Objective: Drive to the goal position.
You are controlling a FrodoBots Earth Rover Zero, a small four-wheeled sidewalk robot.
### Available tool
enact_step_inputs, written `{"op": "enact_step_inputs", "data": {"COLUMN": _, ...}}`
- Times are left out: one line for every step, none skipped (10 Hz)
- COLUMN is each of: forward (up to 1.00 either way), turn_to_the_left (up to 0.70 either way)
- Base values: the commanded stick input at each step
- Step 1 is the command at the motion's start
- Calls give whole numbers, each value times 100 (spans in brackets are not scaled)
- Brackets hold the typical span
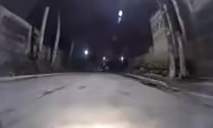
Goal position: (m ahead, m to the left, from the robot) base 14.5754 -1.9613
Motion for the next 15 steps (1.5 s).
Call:
{"op": "enact_step_inputs", "data": {"forward": 70, "turn_to_the_left": 0}}
{"op": "enact_step_inputs", "data": {"forward": 70, "turn_to_the_left": 0}}
{"op": "enact_step_inputs", "data": {"forward": 70, "turn_to_the_left": 0}}
{"op": "enact_step_inputs", "data": {"forward": 70, "turn_to_the_left": 0}}
{"op": "enact_step_inputs", "data": {"forward": 70, "turn_to_the_left": 0}}
{"op": "enact_step_inputs", "data": {"forward": 70, "turn_to_the_left": 0}}
{"op": "enact_step_inputs", "data": {"forward": 70, "turn_to_the_left": 0}}
{"op": "enact_step_inputs", "data": {"forward": 70, "turn_to_the_left": 0}}
{"op": "enact_step_inputs", "data": {"forward": 70, "turn_to_the_left": 0}}
{"op": "enact_step_inputs", "data": {"forward": 70, "turn_to_the_left": 0}}
{"op": "enact_step_inputs", "data": {"forward": 70, "turn_to_the_left": 0}}
{"op": "enact_step_inputs", "data": {"forward": 70, "turn_to_the_left": 0}}
{"op": "enact_step_inputs", "data": {"forward": 70, "turn_to_the_left": 0}}
{"op": "enact_step_inputs", "data": {"forward": 70, "turn_to_the_left": 0}}
{"op": "enact_step_inputs", "data": {"forward": 70, "turn_to_the_left": 0}}
